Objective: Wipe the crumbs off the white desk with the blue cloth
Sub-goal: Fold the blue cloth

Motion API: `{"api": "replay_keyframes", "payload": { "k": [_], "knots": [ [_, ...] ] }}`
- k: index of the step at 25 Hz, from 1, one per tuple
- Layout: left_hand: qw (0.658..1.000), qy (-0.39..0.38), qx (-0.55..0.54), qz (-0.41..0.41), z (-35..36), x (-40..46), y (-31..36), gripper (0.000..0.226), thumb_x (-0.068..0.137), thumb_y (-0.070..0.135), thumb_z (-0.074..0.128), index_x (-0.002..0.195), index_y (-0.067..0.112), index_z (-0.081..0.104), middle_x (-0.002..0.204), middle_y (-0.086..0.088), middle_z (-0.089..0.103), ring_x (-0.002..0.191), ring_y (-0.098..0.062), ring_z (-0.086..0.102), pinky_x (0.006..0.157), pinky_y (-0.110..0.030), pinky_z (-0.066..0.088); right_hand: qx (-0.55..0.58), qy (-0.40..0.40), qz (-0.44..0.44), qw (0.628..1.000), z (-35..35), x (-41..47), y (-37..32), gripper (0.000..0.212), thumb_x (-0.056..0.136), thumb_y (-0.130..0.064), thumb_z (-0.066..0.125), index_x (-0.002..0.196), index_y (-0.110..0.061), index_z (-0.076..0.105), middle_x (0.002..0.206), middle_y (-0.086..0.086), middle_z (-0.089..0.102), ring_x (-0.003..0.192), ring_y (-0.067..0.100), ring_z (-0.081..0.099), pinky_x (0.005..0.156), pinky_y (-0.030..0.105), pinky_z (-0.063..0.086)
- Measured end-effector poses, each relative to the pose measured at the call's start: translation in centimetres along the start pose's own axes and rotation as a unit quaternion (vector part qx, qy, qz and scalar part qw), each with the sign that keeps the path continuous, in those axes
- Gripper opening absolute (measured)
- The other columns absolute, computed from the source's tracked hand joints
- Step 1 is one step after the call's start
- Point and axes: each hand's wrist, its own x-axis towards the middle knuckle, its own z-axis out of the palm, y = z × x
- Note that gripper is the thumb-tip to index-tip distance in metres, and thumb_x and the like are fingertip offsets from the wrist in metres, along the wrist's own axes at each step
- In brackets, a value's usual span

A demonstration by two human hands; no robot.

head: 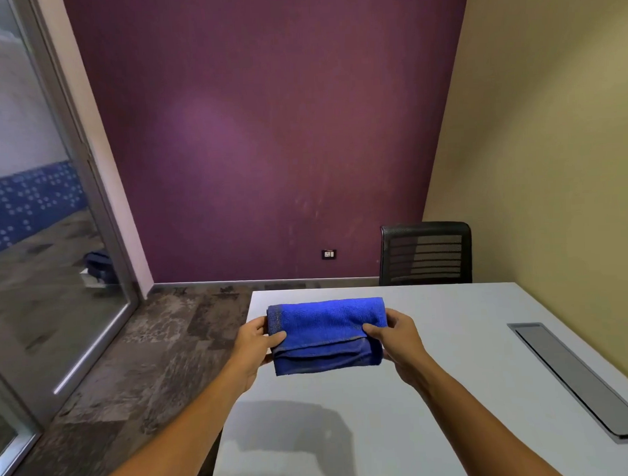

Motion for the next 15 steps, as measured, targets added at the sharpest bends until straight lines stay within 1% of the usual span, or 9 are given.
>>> {"api": "replay_keyframes", "payload": {
  "k": [2,4,6,9,11,13,15],
  "knots": [
    [1.0,0.025,0.006,0.008,0.6,2.2,0.5,0.024,0.094,-0.001,0.056,0.109,0.014,0.065,0.106,-0.006,0.07,0.098,-0.024,0.066,0.07,-0.035,0.057,0.0,0.02,-0.003,1.0,1.1,2.0,-0.4,0.015,0.092,-0.004,0.063,0.099,-0.015,0.071,0.095,0.007,0.075,0.087,0.027,0.072,0.077,0.048,0.062],
    [0.998,0.055,0.015,0.014,1.3,4.3,0.8,0.025,0.092,-0.001,0.053,0.105,0.017,0.065,0.105,-0.007,0.07,0.098,-0.026,0.066,0.076,-0.04,0.059,0.005,0.036,0.004,0.999,2.2,3.9,-0.7,0.015,0.091,-0.006,0.061,0.097,-0.016,0.07,0.094,0.007,0.075,0.086,0.027,0.071,0.078,0.05,0.06],
    [0.997,0.074,0.016,0.014,1.7,6.2,1.4,0.027,0.09,-0.001,0.053,0.102,0.021,0.064,0.103,-0.004,0.07,0.098,-0.026,0.067,0.082,-0.042,0.058,0.005,0.04,0.015,0.999,3.3,5.7,-1.1,0.016,0.089,-0.007,0.058,0.096,-0.016,0.068,0.092,0.007,0.074,0.081,0.026,0.068,0.077,0.049,0.059],
    [0.996,0.09,0.019,0.02,1.5,9.2,2.5,0.029,0.091,-0.003,0.051,0.107,0.02,0.059,0.103,-0.002,0.067,0.095,-0.021,0.064,0.081,-0.037,0.054,0.01,0.023,0.022,0.999,4.8,8.6,-1.9,0.02,0.084,-0.002,0.056,0.098,-0.012,0.067,0.09,0.011,0.071,0.076,0.022,0.064,0.071,0.042,0.057],
    [0.996,0.088,0.02,0.018,0.9,11.4,3.0,0.031,0.093,-0.002,0.051,0.115,0.019,0.054,0.107,-0.002,0.063,0.098,-0.021,0.061,0.082,-0.036,0.051,0.015,0.022,0.024,0.999,5.8,10.8,-2.3,0.022,0.084,0.004,0.059,0.1,-0.01,0.067,0.094,0.014,0.073,0.079,0.027,0.068,0.075,0.047,0.059],
    [0.996,0.079,0.023,0.013,0.0,13.7,2.9,0.034,0.095,0.0,0.053,0.123,0.018,0.052,0.111,-0.002,0.062,0.101,-0.022,0.062,0.084,-0.038,0.052,0.023,0.03,0.033,0.999,6.7,13.0,-2.6,0.018,0.087,0.006,0.062,0.1,-0.006,0.069,0.094,0.015,0.074,0.081,0.03,0.072,0.075,0.051,0.06],
    [0.997,0.08,0.02,0.002,-0.8,15.4,2.5,0.028,0.094,0.0,0.058,0.118,0.014,0.055,0.107,-0.003,0.065,0.096,-0.021,0.064,0.08,-0.037,0.053,0.019,0.032,0.04,0.998,7.5,14.6,-2.6,0.011,0.088,0.005,0.063,0.096,0.0,0.069,0.09,0.015,0.074,0.074,0.027,0.071,0.069,0.043,0.06]
  ]
}}
